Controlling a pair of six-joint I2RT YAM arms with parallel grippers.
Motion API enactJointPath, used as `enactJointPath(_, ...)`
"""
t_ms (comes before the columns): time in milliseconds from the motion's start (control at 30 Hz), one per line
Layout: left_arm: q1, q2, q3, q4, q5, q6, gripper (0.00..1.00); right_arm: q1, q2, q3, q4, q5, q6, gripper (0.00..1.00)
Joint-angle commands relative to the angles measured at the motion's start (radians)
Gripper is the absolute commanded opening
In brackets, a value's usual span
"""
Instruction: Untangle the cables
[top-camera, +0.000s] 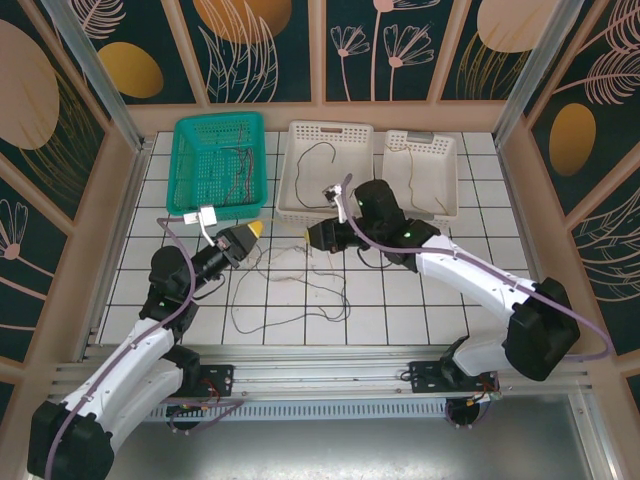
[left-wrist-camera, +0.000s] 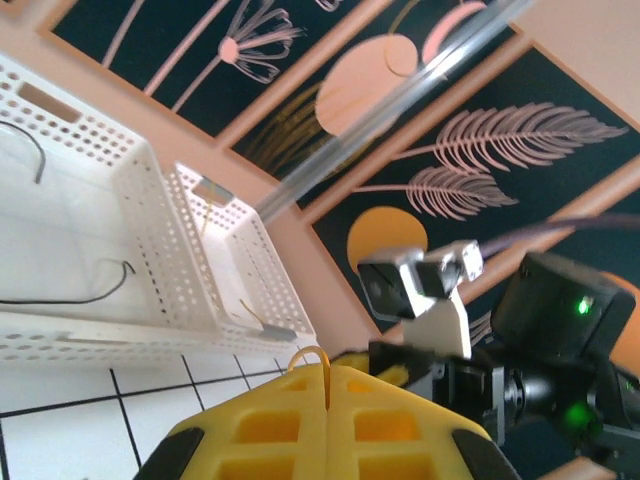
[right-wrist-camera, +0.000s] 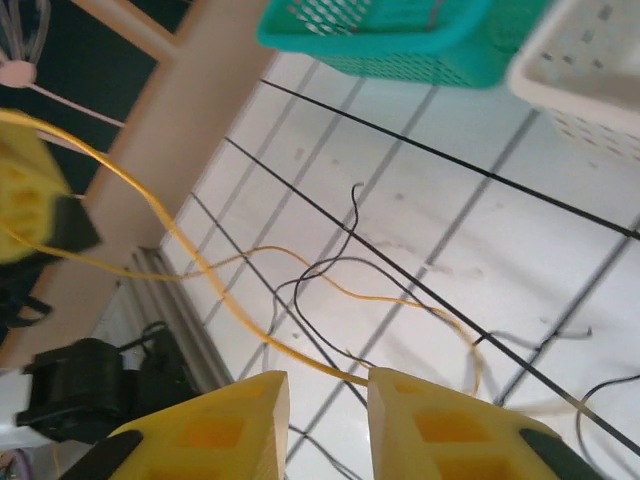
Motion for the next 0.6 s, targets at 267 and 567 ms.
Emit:
enactJointPath(267, 0.002, 0.17, 0.213, -0.021, -0.109, 0.004, 0.0, -0.007, -0.112, -0.199, 0.143, -0.016, 0.015, 0.44)
enactJointPath(567, 0.002, 0.234, 0.481, -0.247, -0.193, 0.123, 0.0, 0.126, -0.055, -0.32, 0.303, 0.071, 0.044, 0.56)
